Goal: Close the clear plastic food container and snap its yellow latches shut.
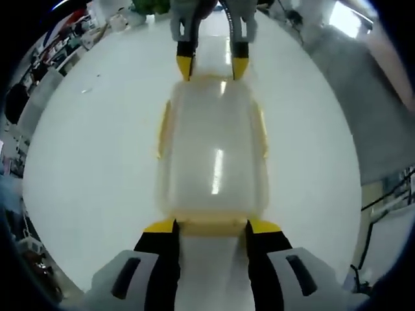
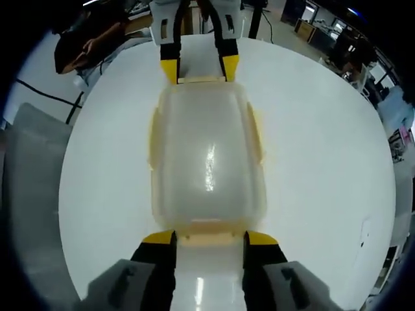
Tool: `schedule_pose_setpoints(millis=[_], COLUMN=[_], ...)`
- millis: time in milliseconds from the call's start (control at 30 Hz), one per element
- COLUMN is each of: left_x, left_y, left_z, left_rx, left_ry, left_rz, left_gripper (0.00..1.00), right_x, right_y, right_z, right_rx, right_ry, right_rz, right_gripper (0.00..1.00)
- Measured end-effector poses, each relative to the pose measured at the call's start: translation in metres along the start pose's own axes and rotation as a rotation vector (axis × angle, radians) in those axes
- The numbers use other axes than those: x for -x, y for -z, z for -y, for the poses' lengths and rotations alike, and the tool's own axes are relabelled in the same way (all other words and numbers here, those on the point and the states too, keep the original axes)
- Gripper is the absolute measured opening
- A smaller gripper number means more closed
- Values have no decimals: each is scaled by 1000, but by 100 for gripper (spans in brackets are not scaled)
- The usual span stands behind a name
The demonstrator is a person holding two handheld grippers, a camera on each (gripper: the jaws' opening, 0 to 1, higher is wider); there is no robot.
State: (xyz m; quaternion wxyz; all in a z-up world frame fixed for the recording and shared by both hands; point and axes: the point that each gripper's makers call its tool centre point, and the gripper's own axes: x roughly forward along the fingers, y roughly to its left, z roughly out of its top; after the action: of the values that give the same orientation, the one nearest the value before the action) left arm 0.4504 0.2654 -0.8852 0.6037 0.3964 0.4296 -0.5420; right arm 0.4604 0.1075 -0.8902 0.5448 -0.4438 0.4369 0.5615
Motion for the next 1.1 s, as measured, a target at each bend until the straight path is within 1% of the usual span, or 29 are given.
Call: schedule_pose_setpoints(millis=[33, 67, 133, 233, 367, 500, 567, 633, 700, 800, 833, 867, 900, 1000, 1033, 1100], left_x=[0, -1, -3, -4, -4, -3, -3, -3, -3, -1, -2, -2, -2, -2, -2, 0], left_y=[1, 0, 1, 4, 7, 7, 7, 7, 8, 9, 8, 9, 8, 8, 8, 7], left_z=[1, 0, -2, -4, -5, -6, -6, -6, -6, -8, -9, -9, -9, -7, -5, -5], left_rx=[-11, -6, -26, -33, -26, -18, -12, -13, -16, -13, 18, 31, 22, 27, 30, 37], left_ry=[2, 0, 6, 9, 9, 7, 7, 5, 4, 5, 3, -3, -2, -8, -9, -21], left_rz=[-29, -48, -87, -106, -91, -65, -66, -83, -87, -66, -56, -56, -57, -68, -71, -72], left_gripper=[38, 39, 38, 38, 38, 39, 39, 38, 38, 37, 37, 37, 37, 37, 37, 37], right_x=[0, 0, -1, -1, -1, -2, -2, -2, -1, -2, -2, -2, -2, -2, -1, 1], right_y=[0, 0, 0, 0, 0, -1, -1, -1, -1, -2, -1, -1, -2, -1, -1, -2], right_z=[0, 0, 0, -1, -2, -2, -1, -1, -1, -3, -3, -3, -3, -4, -4, -1], right_rx=[6, 16, 42, 42, 39, 40, 41, 44, 40, 27, 29, 27, 26, 31, 37, 65], right_ry=[-2, -5, -9, -10, -10, -11, -11, -12, -10, -1, -2, -2, -2, -8, -4, 29], right_rz=[-1, -2, -8, -12, 3, -4, -5, 1, 10, 14, 17, 21, 25, 19, 13, 8], right_gripper=[38, 38, 39, 39, 39, 39, 39, 39, 38, 37, 37, 37, 37, 37, 37, 37])
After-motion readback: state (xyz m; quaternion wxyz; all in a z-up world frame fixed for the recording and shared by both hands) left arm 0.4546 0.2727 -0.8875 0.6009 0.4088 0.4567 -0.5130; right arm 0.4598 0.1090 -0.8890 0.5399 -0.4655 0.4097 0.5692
